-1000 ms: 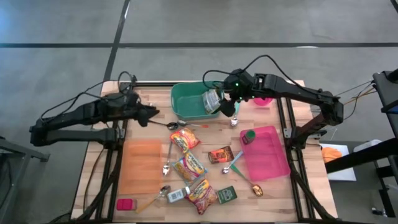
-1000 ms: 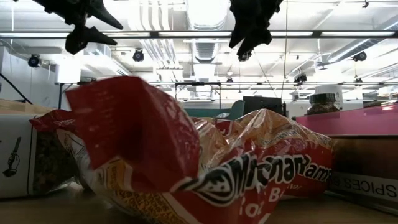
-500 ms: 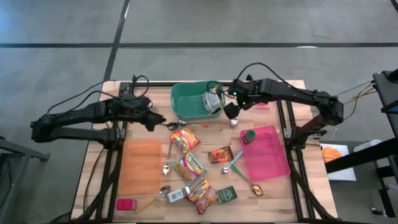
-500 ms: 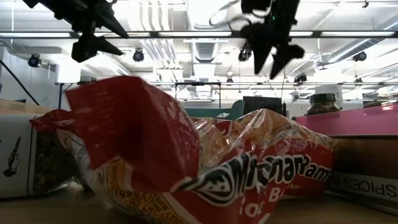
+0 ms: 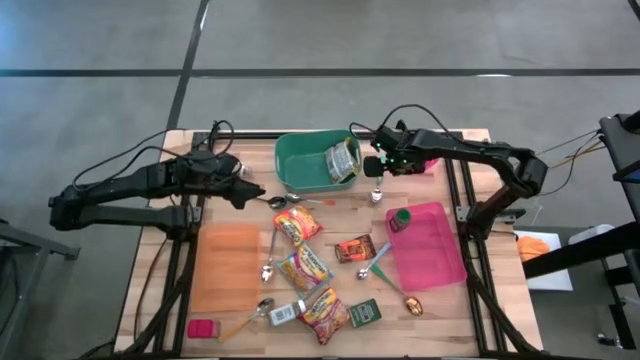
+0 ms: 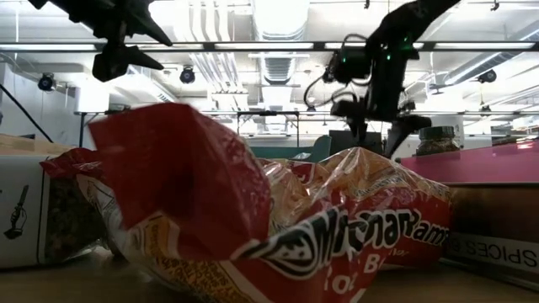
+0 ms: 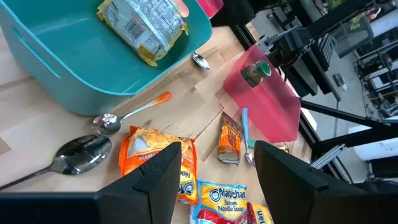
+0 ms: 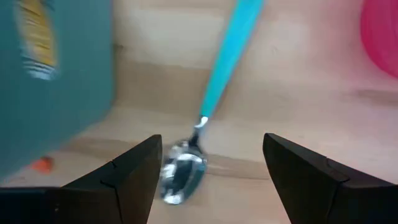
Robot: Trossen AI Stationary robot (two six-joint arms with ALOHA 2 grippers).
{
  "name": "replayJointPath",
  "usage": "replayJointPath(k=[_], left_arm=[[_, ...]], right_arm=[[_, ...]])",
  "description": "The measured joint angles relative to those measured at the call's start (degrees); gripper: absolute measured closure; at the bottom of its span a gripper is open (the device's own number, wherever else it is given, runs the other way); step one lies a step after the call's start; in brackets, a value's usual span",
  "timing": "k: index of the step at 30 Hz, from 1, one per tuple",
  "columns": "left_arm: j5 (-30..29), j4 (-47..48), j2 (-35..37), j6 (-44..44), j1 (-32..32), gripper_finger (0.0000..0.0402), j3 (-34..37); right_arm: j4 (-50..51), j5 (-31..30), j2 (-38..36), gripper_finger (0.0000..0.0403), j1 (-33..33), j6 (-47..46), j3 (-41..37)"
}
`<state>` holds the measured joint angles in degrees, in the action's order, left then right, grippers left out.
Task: Pick & Place Food Item
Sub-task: Put the light green spoon into the orange bin
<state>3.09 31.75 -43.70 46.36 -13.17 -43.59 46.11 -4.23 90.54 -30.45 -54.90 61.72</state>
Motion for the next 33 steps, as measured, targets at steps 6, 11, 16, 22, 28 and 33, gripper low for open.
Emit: replayJointPath(k=[6, 11, 16, 22, 28, 33], left_arm=[[0.2, 0.0, 0.0, 0.4, 0.0, 0.0197, 0.0], [0.9, 0.0, 0.0, 0.4, 0.0, 0.0197, 0.0], [1.2, 0.0, 0.0, 0.4, 0.0, 0.0197, 0.0], [1.3, 0.1, 0.0, 0.1, 0.0, 0.0197, 0.0], [1.5, 1.4, 0.1, 0.1, 0.0, 0.0197, 0.0], [1.6, 1.8, 0.1, 0.2, 0.0, 0.0197, 0.0]], right_arm=[[0.0, -2.2, 4.9, 0.0129, 0.0, -0.3, 1.6], [0.3, -3.7, 8.6, 0.0129, 0.0, -0.2, 4.4], [0.6, -3.0, 10.4, 0.0129, -0.3, 0.2, 5.3], [1.1, -2.6, 11.4, 0.0147, -1.7, 0.5, 4.9], [1.1, -3.2, 11.9, 0.0198, -1.7, 2.8, 5.0], [1.1, -3.1, 11.4, 0.0227, -1.7, 6.4, 7.3]])
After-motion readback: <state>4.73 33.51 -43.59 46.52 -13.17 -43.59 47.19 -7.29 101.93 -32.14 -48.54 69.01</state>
